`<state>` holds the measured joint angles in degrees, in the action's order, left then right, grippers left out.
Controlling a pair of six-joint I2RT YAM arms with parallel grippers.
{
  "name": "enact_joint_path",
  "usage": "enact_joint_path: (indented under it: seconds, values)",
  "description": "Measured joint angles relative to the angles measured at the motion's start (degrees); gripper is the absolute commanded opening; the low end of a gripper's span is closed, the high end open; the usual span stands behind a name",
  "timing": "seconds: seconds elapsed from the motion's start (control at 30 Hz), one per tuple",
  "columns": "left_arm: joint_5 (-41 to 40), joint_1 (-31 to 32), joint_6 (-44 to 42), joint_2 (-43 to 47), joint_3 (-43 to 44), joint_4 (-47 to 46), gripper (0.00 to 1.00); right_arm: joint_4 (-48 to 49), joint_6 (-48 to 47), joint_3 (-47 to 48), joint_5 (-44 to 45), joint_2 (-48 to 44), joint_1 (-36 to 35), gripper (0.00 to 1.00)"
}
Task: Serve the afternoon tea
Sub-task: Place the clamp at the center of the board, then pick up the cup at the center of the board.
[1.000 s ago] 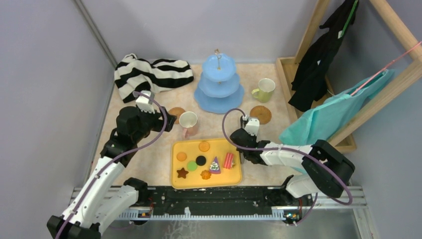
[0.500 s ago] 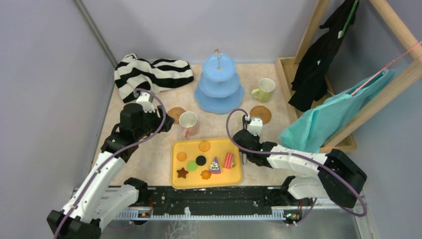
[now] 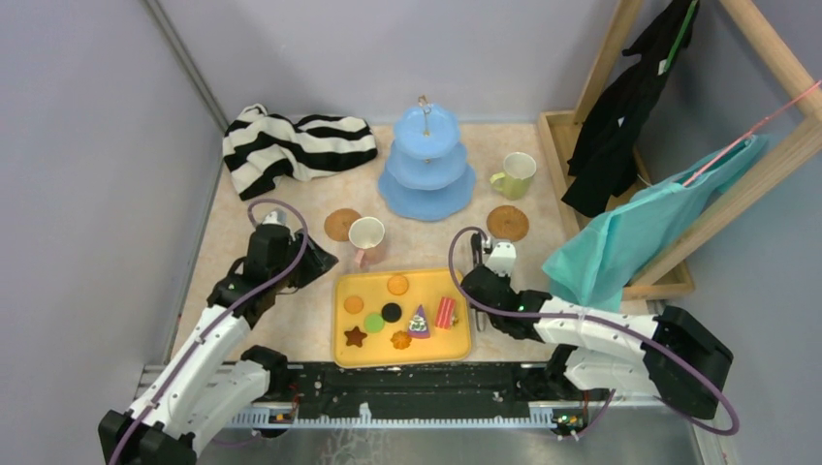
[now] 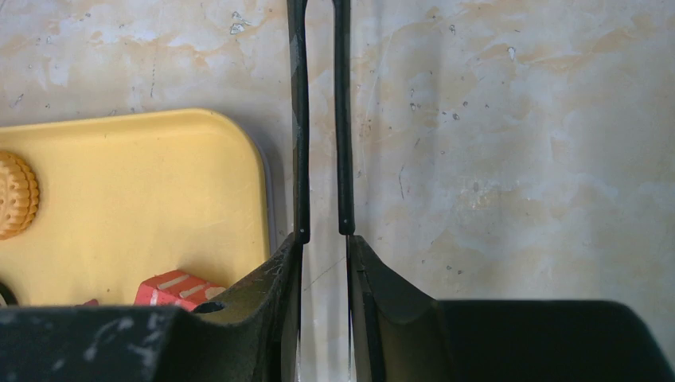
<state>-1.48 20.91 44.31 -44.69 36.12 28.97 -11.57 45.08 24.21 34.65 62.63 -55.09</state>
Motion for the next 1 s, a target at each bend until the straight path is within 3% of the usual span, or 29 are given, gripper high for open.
enact_joint_path:
  seconds: [0.47,0.7,1.0]
  values:
    - [-4.8,1.7,9.1,0.0,-10.1,-1.2,0.61,1.6,-2.8,-0.5,0.0,0.5,0.0,0.25]
    - [-6.3,2.8,7.8,-0.6,-11.8,-8.2,0.74,-0.2,-4.2,0.3,0.9,-1.1,0.0,0.25]
    - [-16.1,16.7,-2.8,-7.6,-4.6,-10.5,0.76,-2.9,-5.5,2.9,2.2,-3.0,0.0,0.25]
